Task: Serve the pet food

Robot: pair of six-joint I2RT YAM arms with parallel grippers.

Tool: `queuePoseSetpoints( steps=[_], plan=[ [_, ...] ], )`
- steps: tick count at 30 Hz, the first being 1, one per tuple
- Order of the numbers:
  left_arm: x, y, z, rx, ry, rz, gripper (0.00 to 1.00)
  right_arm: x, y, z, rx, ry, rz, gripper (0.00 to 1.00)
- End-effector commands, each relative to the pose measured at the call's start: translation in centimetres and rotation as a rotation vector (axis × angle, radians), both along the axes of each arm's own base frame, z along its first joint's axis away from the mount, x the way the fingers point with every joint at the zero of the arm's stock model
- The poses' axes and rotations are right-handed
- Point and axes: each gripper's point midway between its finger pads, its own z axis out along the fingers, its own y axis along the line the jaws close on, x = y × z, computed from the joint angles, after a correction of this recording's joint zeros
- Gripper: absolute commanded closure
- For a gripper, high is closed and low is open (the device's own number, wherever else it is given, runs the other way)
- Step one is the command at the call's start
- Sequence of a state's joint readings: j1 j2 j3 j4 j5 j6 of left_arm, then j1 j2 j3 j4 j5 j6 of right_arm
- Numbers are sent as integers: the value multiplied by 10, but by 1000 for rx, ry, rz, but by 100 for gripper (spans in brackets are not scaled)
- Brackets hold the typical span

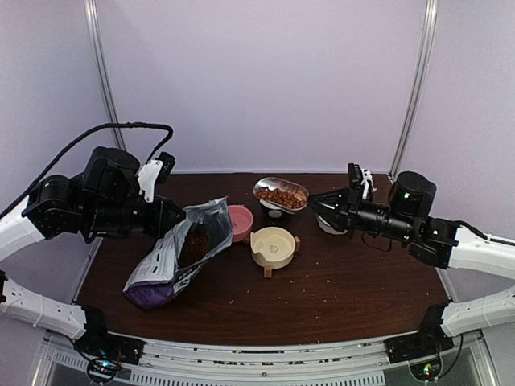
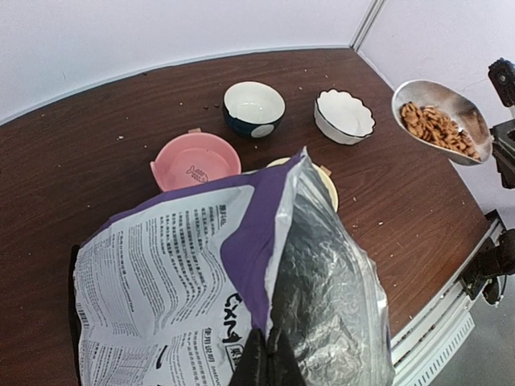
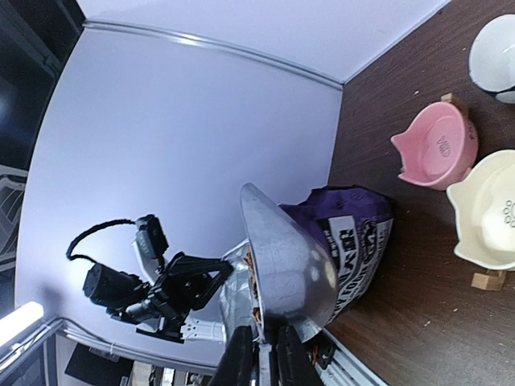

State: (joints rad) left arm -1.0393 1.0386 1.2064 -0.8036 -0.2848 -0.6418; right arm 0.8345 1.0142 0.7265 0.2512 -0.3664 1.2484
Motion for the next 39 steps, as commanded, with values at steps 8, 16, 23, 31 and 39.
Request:
queuePoseSetpoints(
  steps=[8, 16, 23, 31, 39],
  plan=[
    [13, 0, 41, -93, -92, 41, 100, 34, -35, -67, -141, 53, -137, 100],
    [15, -3, 37, -85, -81, 35, 100, 47, -38, -114, -248, 110, -167, 100],
    [14, -2, 35, -79, -76, 32, 100, 55, -34, -141, -309, 141, -168, 100],
    [13, 0, 33, -79, -73, 35, 100, 63, -35, -155, -394, 145, -178, 100],
    [13, 0, 33, -79, -74, 35, 100, 65, -35, -161, -463, 146, -168, 100]
  ],
)
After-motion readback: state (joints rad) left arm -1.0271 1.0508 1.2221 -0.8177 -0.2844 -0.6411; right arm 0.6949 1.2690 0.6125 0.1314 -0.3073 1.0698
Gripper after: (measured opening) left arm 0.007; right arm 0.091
